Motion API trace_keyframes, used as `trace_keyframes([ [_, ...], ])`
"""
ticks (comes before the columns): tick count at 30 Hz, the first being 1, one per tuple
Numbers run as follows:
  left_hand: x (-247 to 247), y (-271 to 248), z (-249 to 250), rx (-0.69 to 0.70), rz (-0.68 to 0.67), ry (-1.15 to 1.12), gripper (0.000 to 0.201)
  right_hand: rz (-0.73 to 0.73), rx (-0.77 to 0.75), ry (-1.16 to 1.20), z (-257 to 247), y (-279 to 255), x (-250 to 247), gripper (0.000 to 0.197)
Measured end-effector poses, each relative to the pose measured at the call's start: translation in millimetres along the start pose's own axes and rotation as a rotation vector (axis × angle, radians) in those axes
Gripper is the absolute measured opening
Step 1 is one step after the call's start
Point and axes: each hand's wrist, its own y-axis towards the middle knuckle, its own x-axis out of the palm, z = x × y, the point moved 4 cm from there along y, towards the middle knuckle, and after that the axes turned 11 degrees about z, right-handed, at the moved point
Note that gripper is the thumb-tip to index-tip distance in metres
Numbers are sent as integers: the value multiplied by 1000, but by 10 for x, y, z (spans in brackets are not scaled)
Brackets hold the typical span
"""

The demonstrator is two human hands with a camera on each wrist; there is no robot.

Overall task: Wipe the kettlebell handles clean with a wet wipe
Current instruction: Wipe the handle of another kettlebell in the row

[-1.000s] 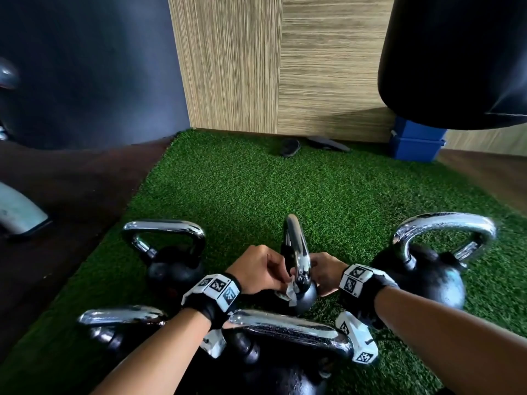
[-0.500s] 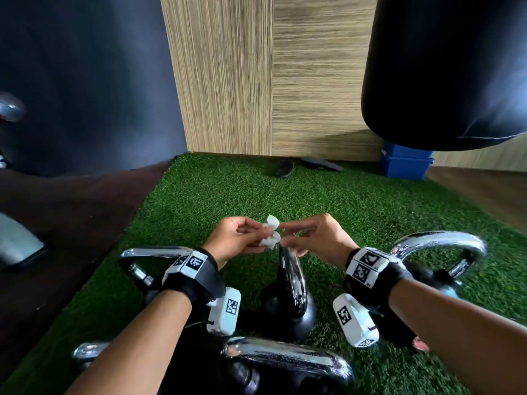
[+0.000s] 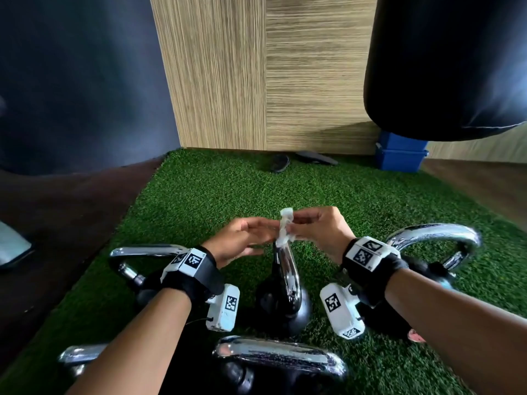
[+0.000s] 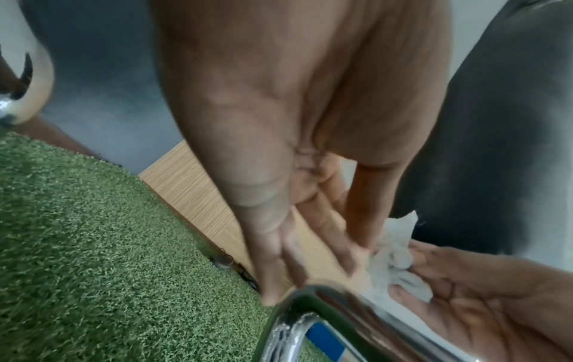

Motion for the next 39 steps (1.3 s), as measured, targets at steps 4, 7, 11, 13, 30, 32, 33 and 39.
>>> trace_keyframes([
  [4, 110, 2, -193, 5, -68, 704, 103, 163, 128, -3, 89, 81, -239, 22],
  [7, 351, -73, -539, -31, -288, 956, 145, 233, 206, -14, 250, 89, -327, 19],
  [11, 586, -91, -883, 64, -325, 943, 167, 255, 303, -37, 486, 101, -366, 12],
  [13, 647, -69, -954, 132, -336, 966, 165, 219, 311, -88, 570, 101, -355, 16],
  [30, 522, -3, -1121, 111, -312, 691, 83, 188, 323, -172, 1084, 38, -90, 19],
  [32, 525, -16, -1121, 129, -305, 663, 104, 113, 270, -278, 1081, -23, -51, 9],
  [33, 532, -21, -1111, 143, -299, 662, 106, 74, 260, -311, 1072, -51, -39, 12],
  [39, 526, 9, -1184, 121, -257, 649, 101, 70, 266, -499, 962, 11, -75, 21],
])
